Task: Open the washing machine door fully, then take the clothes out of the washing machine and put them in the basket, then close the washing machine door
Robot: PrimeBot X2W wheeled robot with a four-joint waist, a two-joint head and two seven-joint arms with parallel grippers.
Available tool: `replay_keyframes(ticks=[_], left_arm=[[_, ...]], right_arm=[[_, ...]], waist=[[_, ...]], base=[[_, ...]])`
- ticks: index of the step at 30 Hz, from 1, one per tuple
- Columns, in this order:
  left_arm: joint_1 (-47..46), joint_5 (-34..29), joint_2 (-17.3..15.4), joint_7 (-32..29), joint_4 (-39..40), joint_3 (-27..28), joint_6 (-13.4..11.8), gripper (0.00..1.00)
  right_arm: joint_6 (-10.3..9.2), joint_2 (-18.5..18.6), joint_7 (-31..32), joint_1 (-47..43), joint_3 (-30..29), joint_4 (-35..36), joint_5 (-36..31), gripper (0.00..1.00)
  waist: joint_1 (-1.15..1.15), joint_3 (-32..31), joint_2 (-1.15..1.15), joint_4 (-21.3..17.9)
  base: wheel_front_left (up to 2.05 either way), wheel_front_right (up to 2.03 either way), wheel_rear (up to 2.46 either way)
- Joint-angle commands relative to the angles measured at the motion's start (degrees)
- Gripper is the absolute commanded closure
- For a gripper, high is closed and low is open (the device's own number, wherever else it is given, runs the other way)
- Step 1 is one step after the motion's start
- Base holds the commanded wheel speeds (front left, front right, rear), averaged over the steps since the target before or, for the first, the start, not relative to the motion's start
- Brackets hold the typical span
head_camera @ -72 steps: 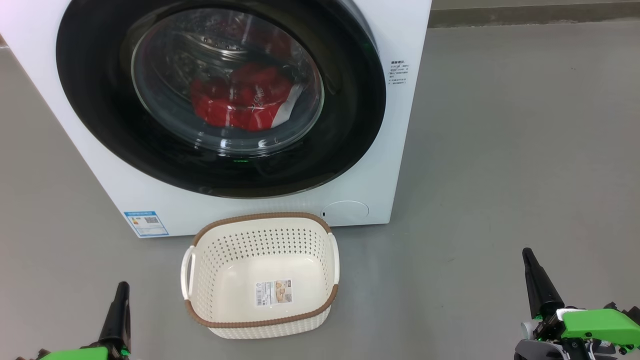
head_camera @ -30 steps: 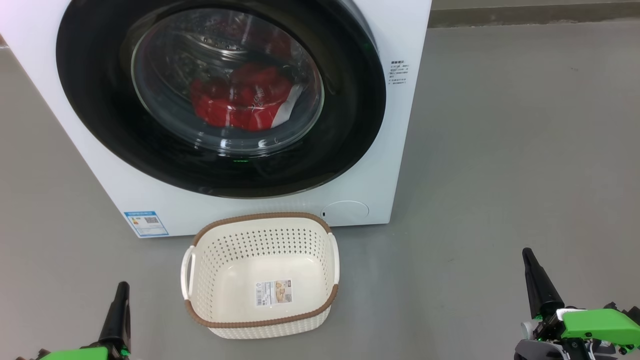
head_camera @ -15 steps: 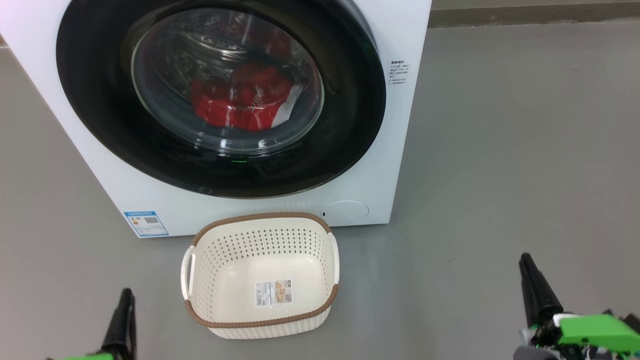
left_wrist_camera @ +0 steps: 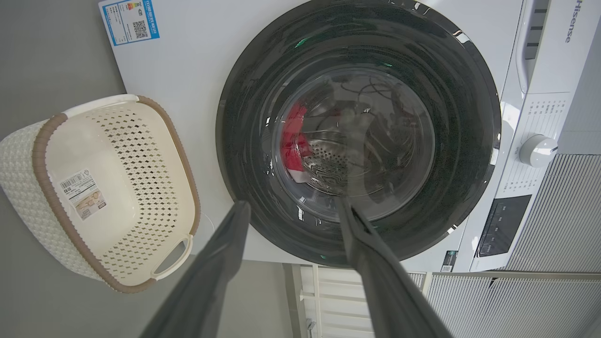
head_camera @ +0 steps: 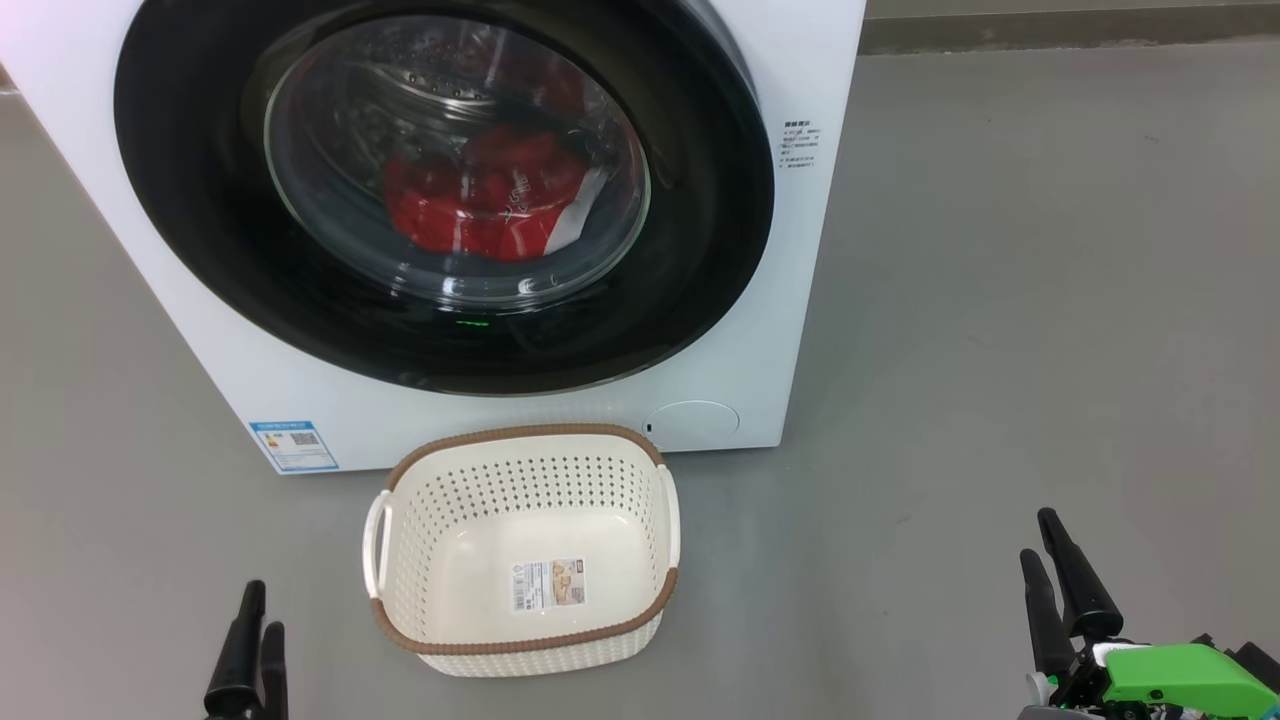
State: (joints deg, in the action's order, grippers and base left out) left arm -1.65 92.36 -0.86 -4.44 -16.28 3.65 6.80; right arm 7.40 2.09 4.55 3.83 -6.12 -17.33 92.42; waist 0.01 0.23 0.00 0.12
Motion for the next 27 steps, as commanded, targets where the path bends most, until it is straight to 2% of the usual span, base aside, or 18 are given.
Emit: replay_keyframes(ticks=[1, 14, 27], left_arm=[[-1.6, -0.48, -0.82, 0.61, 2.19, 0.1, 0.09, 0.0], [-1.56, -1.7, -1.0, 2.68, 4.08, -0.67, 0.16, 0.0], [-1.53, -5.31, -1.98, 4.91, 5.94, -2.07, 0.23, 0.0]], right_arm=[[0.01, 0.44, -0.58, 2.27, 0.76, 2.09, 0.05, 0.0], [0.02, 0.48, -1.9, 2.87, 2.56, 4.07, -0.18, 0.0], [0.03, 1.97, -4.38, 3.99, 6.17, 5.89, -3.14, 0.0]], waist=[[-0.01, 0.03, 0.0, 0.03], [-0.01, 0.05, 0.0, 0.15], [-0.01, 0.19, 0.0, 0.34]], base=[[0.0, 0.0, 0.0], [0.0, 0.0, 0.0], [0.0, 0.0, 0.0]])
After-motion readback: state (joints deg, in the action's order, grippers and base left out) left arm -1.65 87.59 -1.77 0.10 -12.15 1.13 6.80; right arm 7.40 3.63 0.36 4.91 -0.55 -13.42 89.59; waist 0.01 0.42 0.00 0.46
